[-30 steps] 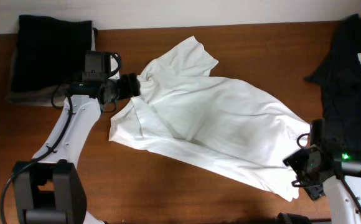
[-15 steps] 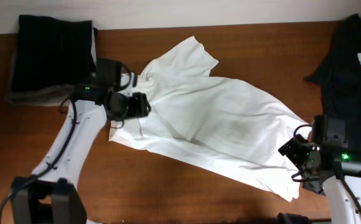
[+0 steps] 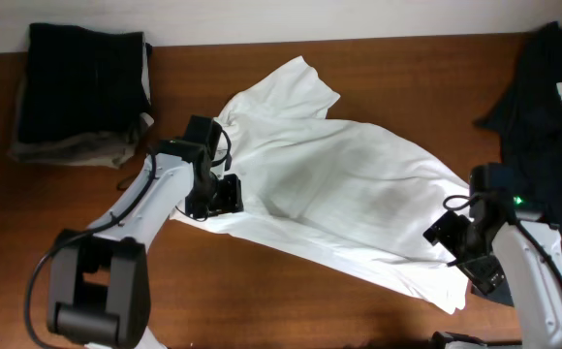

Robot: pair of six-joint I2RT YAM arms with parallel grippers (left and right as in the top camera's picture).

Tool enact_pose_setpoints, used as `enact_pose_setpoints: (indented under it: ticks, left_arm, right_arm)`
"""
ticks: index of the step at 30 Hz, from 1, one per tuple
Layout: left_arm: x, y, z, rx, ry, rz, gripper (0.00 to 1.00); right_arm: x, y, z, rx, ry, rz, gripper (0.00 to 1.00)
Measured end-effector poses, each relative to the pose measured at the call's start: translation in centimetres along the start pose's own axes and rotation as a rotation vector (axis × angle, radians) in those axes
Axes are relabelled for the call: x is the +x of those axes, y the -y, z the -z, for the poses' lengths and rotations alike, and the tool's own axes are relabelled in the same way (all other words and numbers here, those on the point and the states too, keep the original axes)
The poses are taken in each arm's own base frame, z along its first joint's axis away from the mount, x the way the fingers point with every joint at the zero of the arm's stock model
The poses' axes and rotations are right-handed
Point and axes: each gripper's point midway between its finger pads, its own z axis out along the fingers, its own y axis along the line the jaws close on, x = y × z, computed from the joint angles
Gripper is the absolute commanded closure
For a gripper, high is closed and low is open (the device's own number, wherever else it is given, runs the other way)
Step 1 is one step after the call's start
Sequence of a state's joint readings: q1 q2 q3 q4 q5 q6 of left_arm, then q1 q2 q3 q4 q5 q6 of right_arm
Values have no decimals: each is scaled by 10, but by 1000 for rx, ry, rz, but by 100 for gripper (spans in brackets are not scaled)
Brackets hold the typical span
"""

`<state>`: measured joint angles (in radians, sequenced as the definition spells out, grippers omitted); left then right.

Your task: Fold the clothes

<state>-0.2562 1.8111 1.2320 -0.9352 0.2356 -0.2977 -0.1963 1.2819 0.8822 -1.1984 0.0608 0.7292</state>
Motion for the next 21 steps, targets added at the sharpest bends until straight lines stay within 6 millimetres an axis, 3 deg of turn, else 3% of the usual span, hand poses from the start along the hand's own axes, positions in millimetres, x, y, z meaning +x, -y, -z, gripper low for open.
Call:
enact_pose_setpoints:
  ticks: [7,21]
  left_arm:
    - [-14,-24,-24,6,-25,82,45]
    - [-20,-10,-24,84,-9,76,51]
  right_arm:
    - [0,-1,-5,11,-15,1,1]
    - [0,-1,-5,10,-15,1,1]
